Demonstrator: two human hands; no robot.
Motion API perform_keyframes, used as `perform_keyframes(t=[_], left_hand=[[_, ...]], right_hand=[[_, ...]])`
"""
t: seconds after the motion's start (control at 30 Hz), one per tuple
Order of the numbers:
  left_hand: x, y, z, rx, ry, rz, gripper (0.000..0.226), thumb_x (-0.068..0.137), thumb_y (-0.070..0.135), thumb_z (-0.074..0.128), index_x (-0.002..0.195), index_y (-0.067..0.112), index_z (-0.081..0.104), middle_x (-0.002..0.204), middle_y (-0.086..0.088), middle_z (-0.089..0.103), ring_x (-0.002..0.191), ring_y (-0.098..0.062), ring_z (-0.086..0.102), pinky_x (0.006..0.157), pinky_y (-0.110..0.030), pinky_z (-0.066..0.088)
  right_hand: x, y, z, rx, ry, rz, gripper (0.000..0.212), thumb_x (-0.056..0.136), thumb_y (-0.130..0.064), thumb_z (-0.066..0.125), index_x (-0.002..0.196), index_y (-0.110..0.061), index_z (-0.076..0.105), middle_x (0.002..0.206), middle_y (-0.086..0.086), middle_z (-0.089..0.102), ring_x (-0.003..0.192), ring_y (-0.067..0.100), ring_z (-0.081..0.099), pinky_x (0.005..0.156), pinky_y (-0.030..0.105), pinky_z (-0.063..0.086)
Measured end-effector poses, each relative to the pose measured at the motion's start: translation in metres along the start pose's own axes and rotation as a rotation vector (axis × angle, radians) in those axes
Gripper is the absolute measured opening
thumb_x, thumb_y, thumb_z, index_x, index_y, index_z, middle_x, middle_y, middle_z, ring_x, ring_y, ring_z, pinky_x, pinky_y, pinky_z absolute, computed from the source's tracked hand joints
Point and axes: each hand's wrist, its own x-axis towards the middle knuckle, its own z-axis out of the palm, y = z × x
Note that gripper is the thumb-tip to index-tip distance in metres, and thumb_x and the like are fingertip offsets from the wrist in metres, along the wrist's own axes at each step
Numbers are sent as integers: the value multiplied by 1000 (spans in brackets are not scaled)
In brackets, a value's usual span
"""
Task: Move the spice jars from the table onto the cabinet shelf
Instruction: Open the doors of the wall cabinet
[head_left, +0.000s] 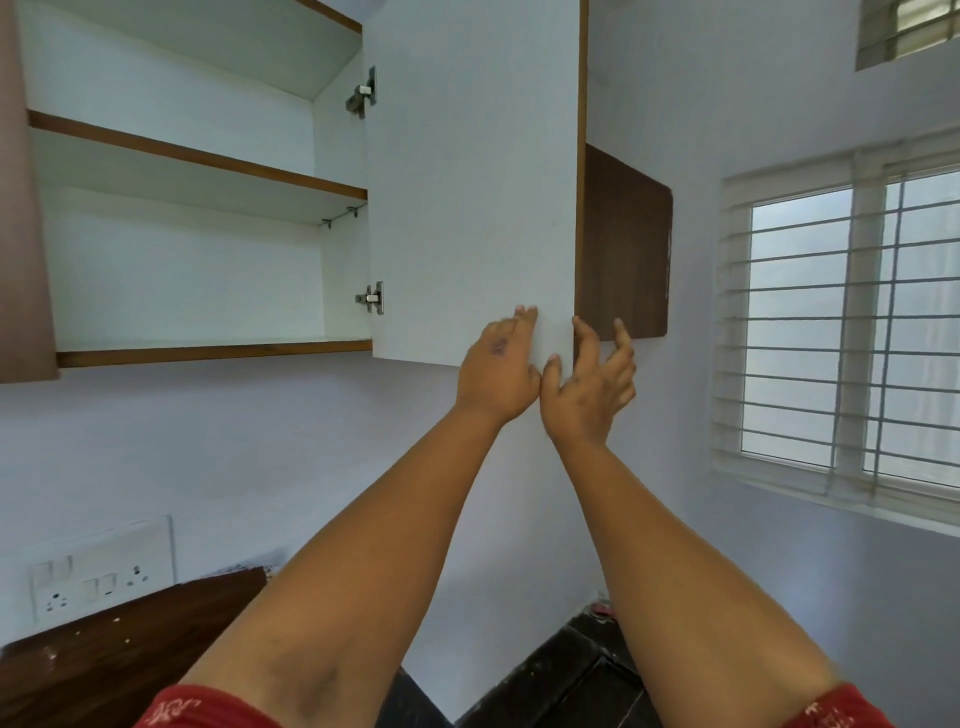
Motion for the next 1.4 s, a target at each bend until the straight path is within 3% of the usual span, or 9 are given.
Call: perform_keyframes(t=[0.07, 0.2, 0.47, 0.7, 0.87, 1.1, 1.3, 1.4], left_hand=[[-4, -4, -10, 32, 80, -20, 66, 97, 34, 51, 153, 18, 21, 158, -6, 29, 145, -26, 26, 115, -40, 31], [-14, -20, -31, 7, 303, -44, 64, 94, 25, 54, 151, 16, 28, 155, -7, 33, 142, -24, 29, 115, -39, 29], [-55, -72, -95, 210, 528, -222, 66, 89, 23, 61, 149, 15, 34, 152, -7, 37, 139, -23, 33, 109, -42, 37], [-131, -143, -155, 537, 471, -406, 73, 85, 30, 63, 149, 14, 32, 152, -10, 36, 138, -26, 34, 106, -43, 39], [-168, -192, -197, 664, 467, -505, 75, 85, 39, 63, 149, 14, 33, 150, -10, 38, 136, -26, 37, 104, -43, 41], [-187, -263, -251, 745, 465, -491, 74, 87, 50, 56, 147, 13, 36, 148, -10, 42, 134, -27, 40, 102, -43, 42], [-193, -331, -293, 883, 365, -479, 76, 86, 50, 55, 149, 15, 31, 152, -11, 36, 137, -29, 36, 108, -48, 36], [-192, -365, -305, 919, 290, -470, 79, 88, 48, 55, 151, 13, 25, 155, -14, 29, 142, -32, 28, 115, -47, 29]], right_hand=[[-1, -12, 0, 22, 54, -65, 48, 88, -29, 57, 135, -31, 47, 153, 8, 27, 141, 28, 28, 110, 50, 26], [-3, -44, 7, 113, 70, -218, 43, 91, -26, 53, 134, -26, 49, 152, 10, 29, 145, 29, 21, 114, 51, 21], [-42, -122, 46, 473, -197, -249, 42, 89, -29, 54, 130, -23, 49, 147, 7, 33, 138, 26, 30, 109, 47, 32], [-133, -192, 86, 606, -496, -260, 43, 89, -30, 59, 130, -24, 48, 143, 5, 35, 133, 25, 34, 109, 46, 32], [-177, -246, 108, 686, -587, -296, 43, 91, -37, 58, 131, -22, 47, 141, 7, 38, 131, 25, 36, 104, 41, 36], [-213, -314, 163, 742, -769, -250, 51, 97, -48, 45, 140, -22, 36, 146, 8, 33, 134, 26, 34, 105, 44, 37], [-228, -370, 212, 815, -817, -152, 56, 93, -43, 57, 140, -20, 36, 142, 9, 37, 130, 26, 37, 98, 35, 40], [-222, -401, 238, 738, -900, -131, 74, 91, -45, 60, 150, -20, 23, 150, 10, 28, 137, 29, 30, 106, 40, 38]])
